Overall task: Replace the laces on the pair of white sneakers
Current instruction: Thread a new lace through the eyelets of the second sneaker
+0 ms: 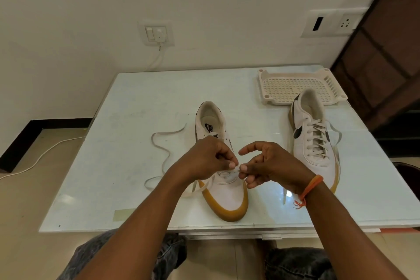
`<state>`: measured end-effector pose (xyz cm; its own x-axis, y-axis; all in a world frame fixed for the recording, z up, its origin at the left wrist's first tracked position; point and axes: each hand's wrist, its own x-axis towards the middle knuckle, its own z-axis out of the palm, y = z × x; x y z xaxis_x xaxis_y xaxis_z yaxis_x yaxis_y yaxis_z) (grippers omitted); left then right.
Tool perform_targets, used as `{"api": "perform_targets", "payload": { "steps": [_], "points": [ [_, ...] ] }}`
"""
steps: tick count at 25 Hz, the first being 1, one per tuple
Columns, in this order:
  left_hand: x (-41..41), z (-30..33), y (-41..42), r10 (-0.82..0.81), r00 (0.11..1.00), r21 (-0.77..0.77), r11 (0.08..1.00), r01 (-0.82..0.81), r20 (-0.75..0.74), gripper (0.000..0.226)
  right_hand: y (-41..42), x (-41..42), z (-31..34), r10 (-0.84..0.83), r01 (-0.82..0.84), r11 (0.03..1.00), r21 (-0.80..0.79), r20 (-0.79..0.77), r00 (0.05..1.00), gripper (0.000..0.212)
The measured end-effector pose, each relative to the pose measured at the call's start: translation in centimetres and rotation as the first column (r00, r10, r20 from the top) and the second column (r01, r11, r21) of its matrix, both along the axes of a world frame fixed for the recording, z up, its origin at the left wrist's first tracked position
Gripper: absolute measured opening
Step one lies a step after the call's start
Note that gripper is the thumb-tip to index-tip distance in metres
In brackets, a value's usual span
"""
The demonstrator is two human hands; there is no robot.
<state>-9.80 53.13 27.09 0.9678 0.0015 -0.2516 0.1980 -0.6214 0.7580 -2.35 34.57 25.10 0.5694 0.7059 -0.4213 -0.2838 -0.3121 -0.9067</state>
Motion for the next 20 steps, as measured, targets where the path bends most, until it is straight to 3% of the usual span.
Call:
{"api": "perform_targets", "payload": {
  "steps": [6,12,13,14,16,18,20],
  "points": [
    [-0.3,-0.5,0.9,0.011,0.989,-0.012,1.000,-0.013,-0.148,0.008,1.8,-0.9,-0.8,-0.116,0.112,0.993,0.035,0.146,0.982,0.032],
    [-0.1,0.0,0.9,0.228,0.950,-0.135,0.956,-0.260,-0.213,0.005,2.0,-1.0,-1.2,-0.216,0.212,0.976,0.056,0.083,0.973,0.026],
    [0.1,-0.3,0.9,0.290,0.935,-0.027,0.953,-0.302,-0.204,0.005,1.9,-0.7,-1.3,-0.271,0.268,0.962,0.047,0.085,0.959,0.024],
    [0.3,-0.8,0.7,0.331,0.932,0.188,0.934,-0.303,-0.144,0.008,1.7,-0.3,-1.6,-0.345,0.343,0.938,0.038,0.078,0.935,0.022],
    [0.0,-1.7,-0.2,0.270,0.962,0.588,0.771,-0.245,0.047,0.015,1.3,0.3,-2.3,-0.468,0.468,0.884,0.002,0.056,0.882,0.018],
    [-0.2,-3.1,-0.8,0.157,0.980,0.706,0.680,-0.195,0.120,0.017,1.4,0.3,-3.1,-0.463,0.467,0.881,-0.069,0.070,0.884,0.011],
    [-0.1,-4.2,-1.3,0.150,0.982,0.666,0.723,-0.186,0.111,0.017,1.6,-0.2,-4.0,-0.387,0.395,0.910,-0.128,0.087,0.918,0.006]
  ]
}}
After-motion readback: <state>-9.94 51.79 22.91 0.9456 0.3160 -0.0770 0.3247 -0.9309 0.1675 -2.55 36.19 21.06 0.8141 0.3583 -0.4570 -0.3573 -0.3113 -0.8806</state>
